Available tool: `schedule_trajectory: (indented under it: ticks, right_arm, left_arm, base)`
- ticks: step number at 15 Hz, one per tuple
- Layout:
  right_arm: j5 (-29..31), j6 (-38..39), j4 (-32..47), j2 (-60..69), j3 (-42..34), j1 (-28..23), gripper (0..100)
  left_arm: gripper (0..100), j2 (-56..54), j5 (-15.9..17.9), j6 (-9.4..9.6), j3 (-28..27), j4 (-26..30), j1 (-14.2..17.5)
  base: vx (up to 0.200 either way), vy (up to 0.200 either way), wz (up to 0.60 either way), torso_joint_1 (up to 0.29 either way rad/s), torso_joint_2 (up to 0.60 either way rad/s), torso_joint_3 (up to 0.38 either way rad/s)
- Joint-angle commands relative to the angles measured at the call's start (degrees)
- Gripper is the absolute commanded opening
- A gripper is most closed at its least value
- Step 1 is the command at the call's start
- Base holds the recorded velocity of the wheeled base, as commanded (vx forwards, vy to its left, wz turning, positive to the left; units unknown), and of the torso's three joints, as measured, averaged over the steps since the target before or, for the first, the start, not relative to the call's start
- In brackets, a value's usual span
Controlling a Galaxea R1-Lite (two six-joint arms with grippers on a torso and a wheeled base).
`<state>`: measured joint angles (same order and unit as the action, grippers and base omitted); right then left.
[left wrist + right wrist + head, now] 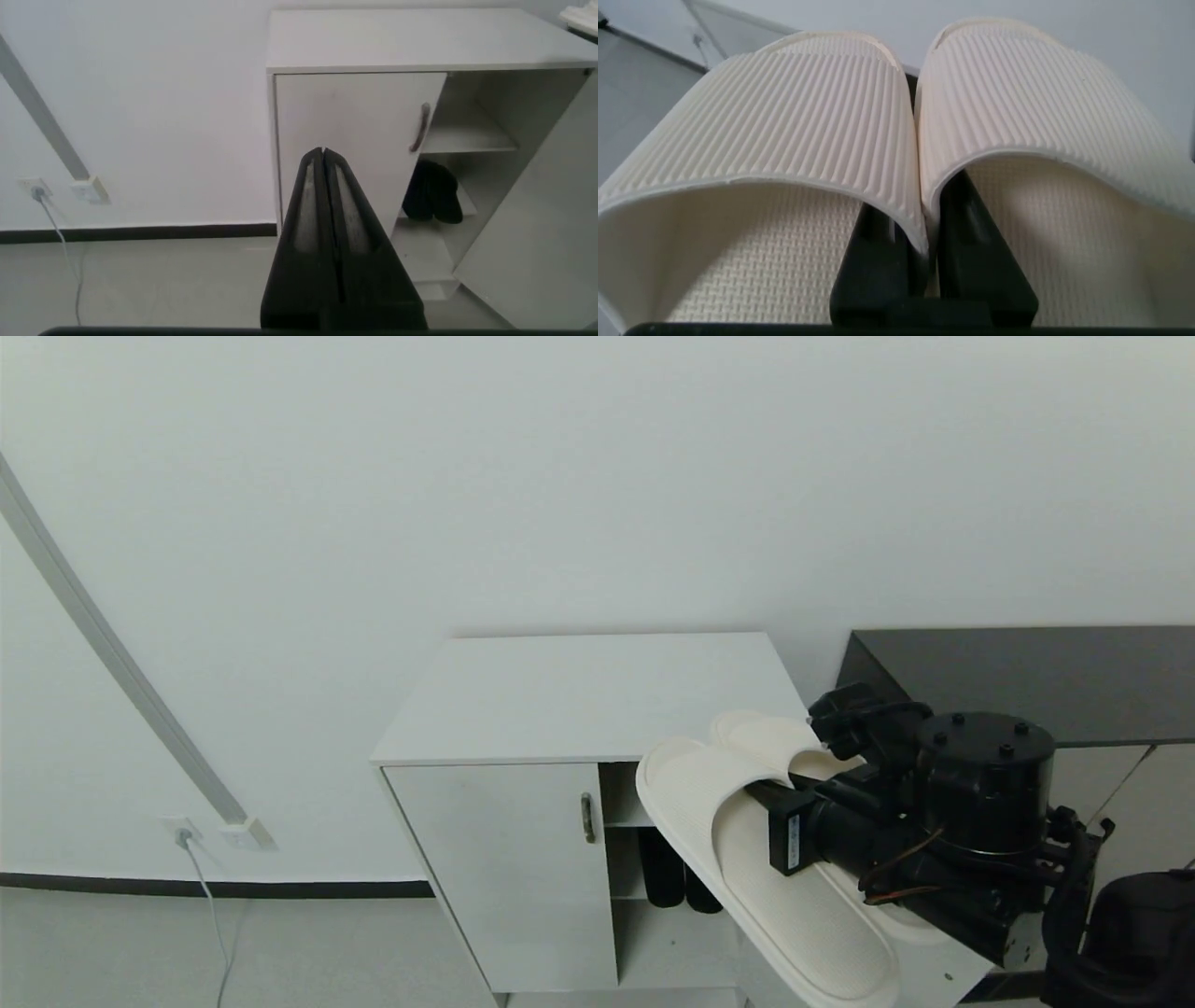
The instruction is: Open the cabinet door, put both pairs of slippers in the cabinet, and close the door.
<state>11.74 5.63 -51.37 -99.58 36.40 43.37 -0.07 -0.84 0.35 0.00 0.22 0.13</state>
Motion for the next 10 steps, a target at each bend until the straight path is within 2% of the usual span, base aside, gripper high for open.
schedule_trajectory:
  ticks: [1, 7, 10]
  right_arm:
    - [0.04, -0.01, 0.04, -0.26, -0.01, 0.13, 0]
    - [-0.05, -0.01, -0.04, -0.26, -0.54, 0.13, 0]
    - [-0.31, -0.01, 0.04, -0.35, -0.54, 0.13, 0]
  left_arm:
    - [0, 0.07, -0.04, 0.00, 0.00, -0.04, -0.05]
    - [0, 0.07, -0.04, 0.00, 0.00, -0.04, -0.05]
    - [0, 0.07, -0.04, 0.00, 0.00, 0.04, -0.05]
  base:
    - [0.000, 0.000, 0.00, 0.000, 0.00, 0.000]
    - [0.000, 0.000, 0.00, 0.000, 0.00, 0.000]
    - [-0.200, 0.000, 0.00, 0.009, 0.01, 0.002]
